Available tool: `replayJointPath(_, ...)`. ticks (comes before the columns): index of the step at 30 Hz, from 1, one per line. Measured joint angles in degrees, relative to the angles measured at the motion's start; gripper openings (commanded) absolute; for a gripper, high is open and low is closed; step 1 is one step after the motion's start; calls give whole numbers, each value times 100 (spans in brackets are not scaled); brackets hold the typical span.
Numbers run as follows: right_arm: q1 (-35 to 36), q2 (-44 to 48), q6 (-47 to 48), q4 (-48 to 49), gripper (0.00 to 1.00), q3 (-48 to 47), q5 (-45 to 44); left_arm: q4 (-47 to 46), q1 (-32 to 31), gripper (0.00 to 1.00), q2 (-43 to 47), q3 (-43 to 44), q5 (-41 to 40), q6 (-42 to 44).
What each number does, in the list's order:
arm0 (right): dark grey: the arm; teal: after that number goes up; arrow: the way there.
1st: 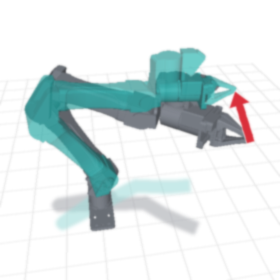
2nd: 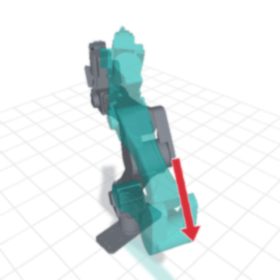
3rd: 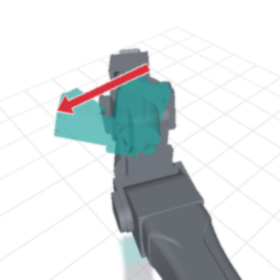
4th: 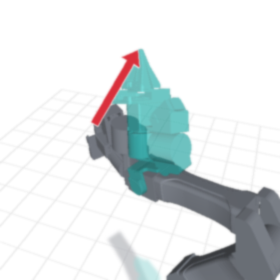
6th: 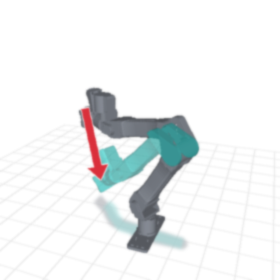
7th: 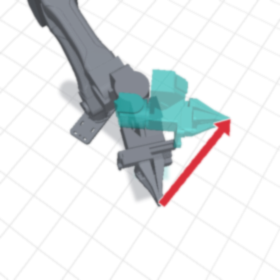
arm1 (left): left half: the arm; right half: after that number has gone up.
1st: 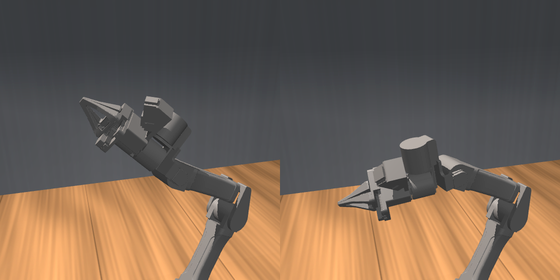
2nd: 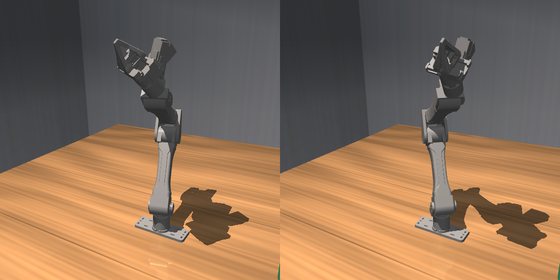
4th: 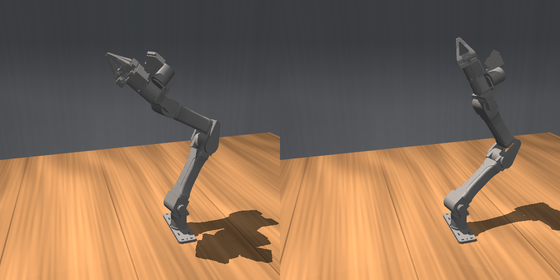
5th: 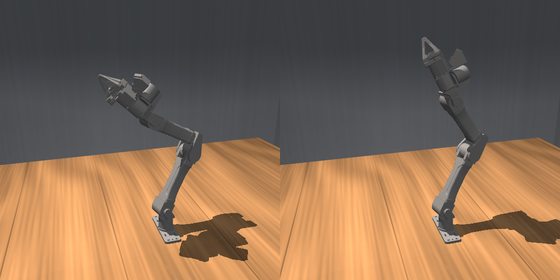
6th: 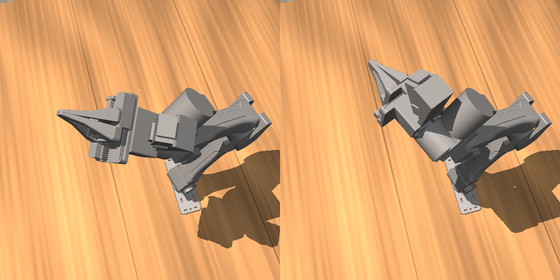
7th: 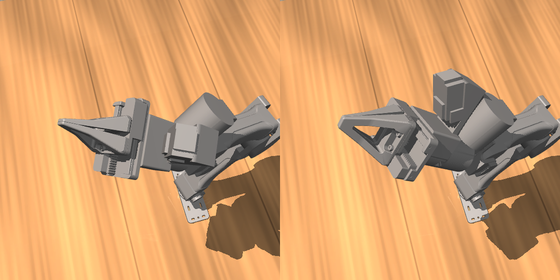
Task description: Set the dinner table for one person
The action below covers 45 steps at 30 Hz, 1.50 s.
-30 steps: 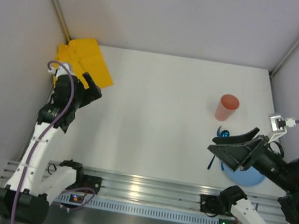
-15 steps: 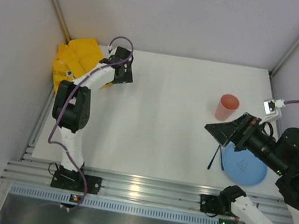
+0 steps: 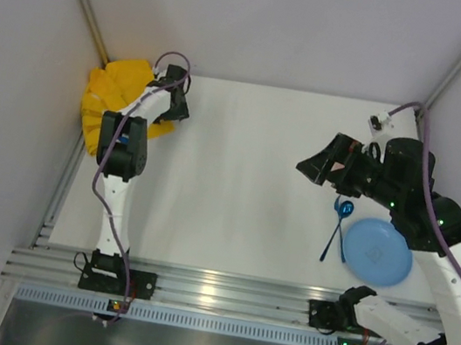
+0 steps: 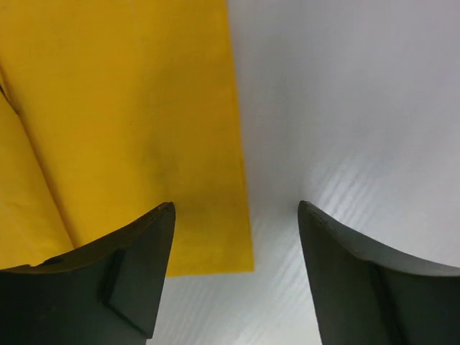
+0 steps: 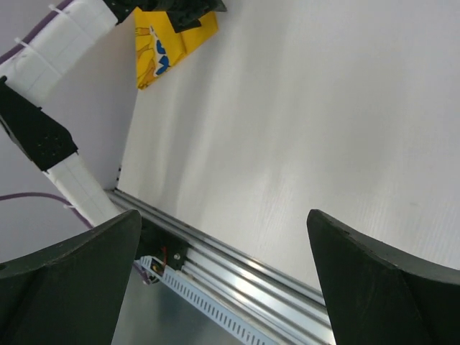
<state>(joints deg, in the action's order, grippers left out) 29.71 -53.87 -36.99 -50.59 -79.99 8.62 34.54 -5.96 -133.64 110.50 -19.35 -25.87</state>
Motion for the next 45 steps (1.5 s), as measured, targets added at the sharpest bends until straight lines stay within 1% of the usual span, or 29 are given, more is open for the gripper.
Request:
replayJointPath(2, -131, -208, 50, -7, 100, 2, 118, 42, 125, 63, -11, -2, 76, 22)
replayJointPath(4, -302, -317, 87, 0, 100, 9, 251, 39, 247, 60, -26, -2, 179, 9)
replayJointPath(5, -396, -348, 92, 0, 100, 13, 330, 37, 302, 56, -26, -2, 219, 17)
replayJointPath(8, -680, -361, 98, 76, 100, 127, 603, 26, 413, 31, -26, -9, 387, 9)
replayJointPath(9, -754, -361, 98, 105, 100, 173, 688, 9, 446, 11, -26, -35, 415, 35)
replayJointPath(10, -833, -361, 98, 146, 100, 240, 807, -4, 479, 0, -24, -52, 435, 37)
replayJointPath(16, -1115, -251, 153, 177, 100, 466, 1161, -13, 656, 0, 17, -85, 1045, 120)
replayJointPath(20, -1182, 9, 229, 170, 100, 590, 1250, -15, 557, 0, 179, -315, 1263, 151)
replayJointPath(23, -1191, 229, 256, 177, 100, 658, 1279, 109, 70, 0, 424, -651, 1268, 164)
replayJointPath(25, -1191, 396, 278, 188, 100, 730, 1311, 264, -507, 0, 581, -850, 1346, 138)
replayJointPath(26, -1193, 487, 302, 181, 100, 769, 1329, 323, -896, 5, 667, -973, 1397, 81)
replayJointPath(27, -1193, 555, 319, 181, 100, 804, 1344, 367, -1241, 24, 743, -1069, 1473, 22)
replayJointPath(28, -1196, 651, 356, 170, 100, 857, 1357, 409, -1617, 56, 824, -1180, 1606, -57)
replayJointPath(29, -1196, 715, 387, 170, 100, 903, 1366, 446, -1967, 83, 909, -1272, 1757, -142)
replayJointPath(30, -1198, 791, 415, 160, 100, 951, 1373, 492, -2367, 98, 1003, -1355, 1912, -280)
replayJointPath(33, -1200, 938, 496, 118, 100, 1064, 1375, 686, -3163, 98, 1305, -1421, 2190, -673)
replayJointPath(35, -1200, 1003, 538, 90, 100, 1110, 1370, 800, -3390, 98, 1593, -1423, 2306, -905)
replayJointPath(36, -1200, 1027, 553, 87, 100, 1126, 1368, 859, -3416, 98, 1781, -1425, 2326, -1034)
replayJointPath(38, -1200, 1032, 584, 96, 100, 1169, 1364, 962, -3355, 95, 2214, -1478, 2308, -1266)
replayJointPath(40, -1202, 977, 599, 116, 100, 1246, 1344, 990, -3226, 92, 2798, -1711, 2227, -1471)
replayJointPath(44, -1202, 654, 597, 223, 100, 1556, 1327, 953, -3049, 77, 4013, -2739, 2092, -1729)
replayJointPath(45, -1202, 555, 595, 291, 100, 1685, 1338, 881, -3051, 76, 4266, -3086, 2096, -1777)
